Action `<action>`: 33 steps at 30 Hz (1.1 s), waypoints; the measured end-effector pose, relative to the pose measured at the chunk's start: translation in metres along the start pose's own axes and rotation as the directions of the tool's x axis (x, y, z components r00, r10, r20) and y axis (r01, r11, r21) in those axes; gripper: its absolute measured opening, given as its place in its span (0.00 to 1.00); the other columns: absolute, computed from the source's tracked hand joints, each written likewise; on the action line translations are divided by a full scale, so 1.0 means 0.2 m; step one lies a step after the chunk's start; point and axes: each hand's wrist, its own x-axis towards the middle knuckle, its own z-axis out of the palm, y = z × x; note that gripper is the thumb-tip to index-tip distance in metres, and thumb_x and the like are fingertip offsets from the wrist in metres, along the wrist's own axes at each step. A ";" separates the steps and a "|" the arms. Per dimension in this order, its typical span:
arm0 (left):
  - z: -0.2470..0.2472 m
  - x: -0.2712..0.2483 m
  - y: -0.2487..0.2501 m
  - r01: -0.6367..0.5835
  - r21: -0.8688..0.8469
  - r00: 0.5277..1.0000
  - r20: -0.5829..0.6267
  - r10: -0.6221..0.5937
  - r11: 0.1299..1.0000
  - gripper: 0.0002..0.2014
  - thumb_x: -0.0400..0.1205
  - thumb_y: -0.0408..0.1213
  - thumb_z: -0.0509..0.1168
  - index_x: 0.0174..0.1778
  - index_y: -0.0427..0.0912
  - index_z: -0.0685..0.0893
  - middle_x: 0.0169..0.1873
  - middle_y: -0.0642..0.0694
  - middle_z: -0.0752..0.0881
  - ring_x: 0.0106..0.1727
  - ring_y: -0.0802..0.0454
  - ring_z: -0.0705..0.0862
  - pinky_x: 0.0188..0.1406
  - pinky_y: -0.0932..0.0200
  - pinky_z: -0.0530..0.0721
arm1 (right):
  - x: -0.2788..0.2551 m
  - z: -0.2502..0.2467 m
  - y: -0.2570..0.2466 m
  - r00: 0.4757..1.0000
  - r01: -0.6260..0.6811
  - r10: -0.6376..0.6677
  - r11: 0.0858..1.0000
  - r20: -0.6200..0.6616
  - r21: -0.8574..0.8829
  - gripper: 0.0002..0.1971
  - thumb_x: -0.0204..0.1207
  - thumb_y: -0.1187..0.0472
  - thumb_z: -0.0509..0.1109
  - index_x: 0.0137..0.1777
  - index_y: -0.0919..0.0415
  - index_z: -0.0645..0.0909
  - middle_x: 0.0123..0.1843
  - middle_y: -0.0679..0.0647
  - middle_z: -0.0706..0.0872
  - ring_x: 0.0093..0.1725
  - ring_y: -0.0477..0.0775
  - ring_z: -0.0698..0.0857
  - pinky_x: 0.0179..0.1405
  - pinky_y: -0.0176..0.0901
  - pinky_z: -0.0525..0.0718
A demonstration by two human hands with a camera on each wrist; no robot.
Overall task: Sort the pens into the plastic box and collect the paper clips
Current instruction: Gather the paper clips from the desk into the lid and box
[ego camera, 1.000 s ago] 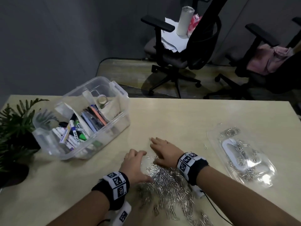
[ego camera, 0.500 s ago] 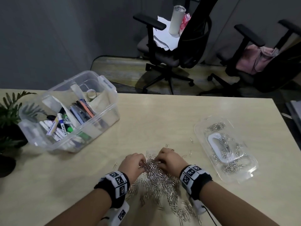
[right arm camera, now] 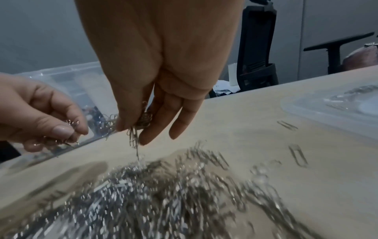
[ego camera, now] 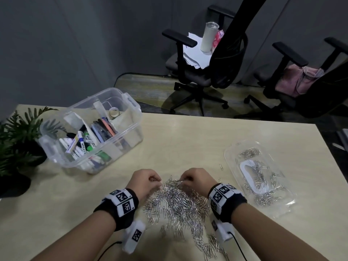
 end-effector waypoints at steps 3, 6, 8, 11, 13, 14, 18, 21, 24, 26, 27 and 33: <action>-0.10 -0.01 0.05 -0.035 -0.021 0.998 -0.047 0.034 0.999 0.05 0.74 0.37 0.76 0.43 0.46 0.89 0.40 0.53 0.88 0.44 0.57 0.85 0.50 0.62 0.84 | 0.02 -0.07 -0.07 0.999 0.049 -0.048 0.999 -0.015 0.020 0.09 0.75 0.57 0.74 0.52 0.60 0.88 0.49 0.53 0.90 0.49 0.50 0.87 0.52 0.39 0.82; -0.22 -0.02 0.13 -0.083 -0.049 0.991 -0.109 0.077 0.995 0.06 0.73 0.37 0.76 0.44 0.48 0.89 0.40 0.53 0.88 0.43 0.56 0.85 0.49 0.59 0.85 | 0.05 -0.16 -0.18 0.994 0.105 -0.102 0.993 -0.044 0.062 0.08 0.74 0.59 0.75 0.50 0.62 0.88 0.45 0.53 0.90 0.43 0.48 0.88 0.50 0.38 0.84; -0.32 -0.01 0.18 -0.113 -0.072 0.983 -0.154 0.101 0.991 0.07 0.73 0.37 0.76 0.46 0.47 0.89 0.39 0.53 0.88 0.40 0.55 0.86 0.46 0.62 0.85 | 0.08 -0.22 -0.25 0.989 0.139 -0.131 0.984 -0.074 0.108 0.06 0.73 0.62 0.76 0.48 0.63 0.88 0.40 0.53 0.89 0.39 0.47 0.88 0.48 0.38 0.85; -0.51 0.02 0.26 -0.177 -0.090 0.951 -0.273 0.147 0.980 0.07 0.74 0.35 0.75 0.47 0.43 0.89 0.36 0.50 0.88 0.36 0.55 0.86 0.38 0.66 0.84 | 0.14 -0.32 -0.37 0.975 0.194 -0.178 0.974 -0.133 0.118 0.05 0.73 0.64 0.76 0.47 0.64 0.88 0.41 0.55 0.90 0.39 0.49 0.89 0.48 0.37 0.85; -0.63 0.07 0.28 -0.204 -0.074 0.918 -0.360 0.164 0.976 0.06 0.74 0.35 0.75 0.46 0.42 0.89 0.38 0.48 0.88 0.38 0.54 0.86 0.40 0.64 0.85 | 0.18 -0.39 -0.45 0.964 0.228 -0.207 0.967 -0.169 0.112 0.05 0.73 0.64 0.76 0.47 0.65 0.88 0.42 0.57 0.90 0.39 0.49 0.88 0.46 0.35 0.84; -0.69 0.10 0.29 -0.210 -0.063 0.901 -0.400 0.168 0.976 0.06 0.75 0.35 0.75 0.46 0.42 0.89 0.39 0.47 0.88 0.40 0.52 0.86 0.44 0.60 0.86 | 0.20 -0.42 -0.48 0.957 0.244 -0.220 0.963 -0.188 0.115 0.05 0.73 0.65 0.76 0.46 0.66 0.88 0.42 0.57 0.90 0.38 0.48 0.88 0.44 0.32 0.83; -0.82 0.24 0.26 -0.190 -0.005 0.848 -0.505 0.161 0.982 0.06 0.75 0.37 0.75 0.46 0.41 0.90 0.36 0.48 0.87 0.39 0.50 0.85 0.44 0.55 0.85 | 0.30 -0.51 -0.61 0.934 0.291 -0.256 0.950 -0.249 0.115 0.04 0.73 0.66 0.75 0.46 0.67 0.88 0.38 0.53 0.87 0.34 0.44 0.86 0.39 0.25 0.80; -0.83 0.34 0.20 -0.138 0.045 0.887 -0.438 0.144 0.989 0.07 0.76 0.39 0.73 0.48 0.42 0.90 0.41 0.48 0.86 0.43 0.51 0.85 0.46 0.55 0.84 | 0.39 -0.54 -0.69 0.918 0.301 -0.266 0.950 -0.294 0.082 0.03 0.73 0.65 0.75 0.45 0.65 0.88 0.39 0.53 0.88 0.36 0.44 0.86 0.39 0.24 0.78; -0.81 0.39 0.13 -0.090 0.135 0.935 -0.331 0.131 0.987 0.08 0.78 0.41 0.71 0.52 0.46 0.89 0.51 0.46 0.81 0.49 0.50 0.84 0.59 0.55 0.81 | 0.47 -0.54 -0.76 0.898 0.310 -0.276 0.949 -0.343 0.049 0.04 0.73 0.65 0.75 0.45 0.64 0.88 0.39 0.51 0.86 0.38 0.47 0.86 0.38 0.21 0.75; -0.82 0.40 0.11 -0.095 0.085 0.937 -0.328 0.118 0.992 0.08 0.80 0.38 0.68 0.53 0.45 0.89 0.51 0.44 0.82 0.49 0.46 0.85 0.55 0.54 0.83 | 0.54 -0.52 -0.81 0.886 0.314 -0.280 0.949 -0.371 0.034 0.04 0.73 0.64 0.75 0.46 0.62 0.88 0.39 0.49 0.85 0.39 0.47 0.85 0.39 0.24 0.75; -0.83 0.39 0.10 -0.105 0.030 0.935 -0.338 0.109 0.994 0.08 0.81 0.35 0.66 0.54 0.43 0.88 0.51 0.43 0.83 0.48 0.46 0.85 0.53 0.53 0.84 | 0.57 -0.51 -0.83 0.882 0.311 -0.277 0.950 -0.381 0.029 0.04 0.73 0.63 0.75 0.46 0.61 0.89 0.39 0.49 0.84 0.40 0.48 0.85 0.41 0.28 0.75; -0.92 0.31 0.08 -0.141 -0.189 0.908 -0.416 0.051 0.972 0.10 0.84 0.31 0.60 0.52 0.48 0.84 0.48 0.46 0.89 0.47 0.45 0.88 0.53 0.48 0.86 | 0.72 -0.42 -0.94 0.884 0.291 -0.271 0.957 -0.381 -0.006 0.07 0.74 0.60 0.74 0.50 0.58 0.89 0.43 0.49 0.84 0.45 0.49 0.83 0.52 0.42 0.80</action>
